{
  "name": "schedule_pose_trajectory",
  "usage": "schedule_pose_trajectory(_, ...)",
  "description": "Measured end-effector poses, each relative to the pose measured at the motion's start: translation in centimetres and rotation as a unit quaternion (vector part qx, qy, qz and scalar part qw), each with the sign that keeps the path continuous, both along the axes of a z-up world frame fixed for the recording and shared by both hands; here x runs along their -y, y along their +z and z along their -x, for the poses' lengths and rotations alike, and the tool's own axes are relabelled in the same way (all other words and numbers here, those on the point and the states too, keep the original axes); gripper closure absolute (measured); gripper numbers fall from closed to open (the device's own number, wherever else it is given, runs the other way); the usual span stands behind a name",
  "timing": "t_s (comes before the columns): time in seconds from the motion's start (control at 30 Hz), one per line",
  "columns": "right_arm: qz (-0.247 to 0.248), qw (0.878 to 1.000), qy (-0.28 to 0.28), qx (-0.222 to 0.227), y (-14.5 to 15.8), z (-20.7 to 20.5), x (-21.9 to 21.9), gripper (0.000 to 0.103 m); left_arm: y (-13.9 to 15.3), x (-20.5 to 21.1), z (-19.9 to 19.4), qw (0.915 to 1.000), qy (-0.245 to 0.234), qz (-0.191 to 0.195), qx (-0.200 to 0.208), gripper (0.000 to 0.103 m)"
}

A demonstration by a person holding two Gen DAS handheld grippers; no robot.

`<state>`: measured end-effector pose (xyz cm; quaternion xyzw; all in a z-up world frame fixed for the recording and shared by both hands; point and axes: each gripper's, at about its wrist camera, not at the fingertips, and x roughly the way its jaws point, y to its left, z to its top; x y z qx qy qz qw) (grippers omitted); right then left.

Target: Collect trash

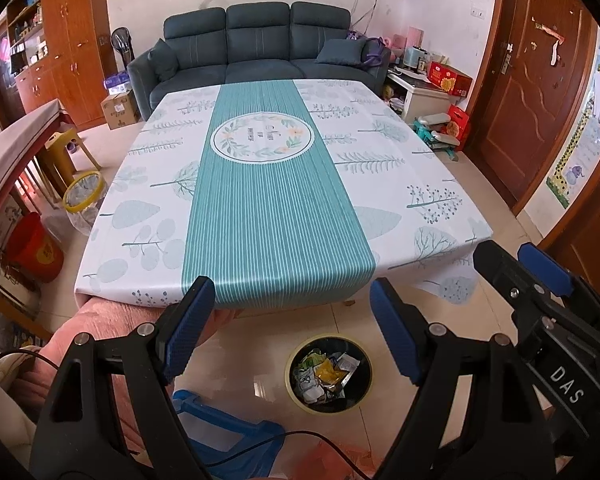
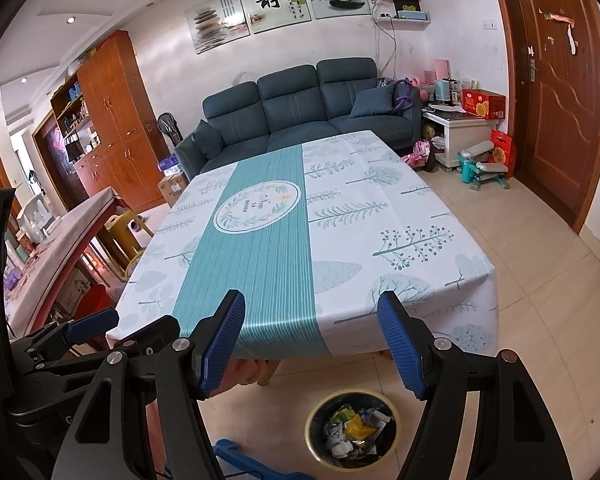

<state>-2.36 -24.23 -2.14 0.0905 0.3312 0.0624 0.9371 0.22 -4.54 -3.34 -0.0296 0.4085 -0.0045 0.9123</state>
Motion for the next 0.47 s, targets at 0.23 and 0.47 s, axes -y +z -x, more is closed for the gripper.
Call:
schedule_pose_trajectory(0.23,-0.001,1.0,0.001,0.001,-0.04,-0.03,-0.17,0.033,0.23,-0.01,0.1,1.0,0.002,-0.003,0.007,0.025)
schedule_pose_trajectory(0.47,-0.001,1.0,0.0,0.001,-0.08,-0.03,-0.18,0.033,0.33,0.03,0.07,1.0,0.002,-0.004,0.009,0.025)
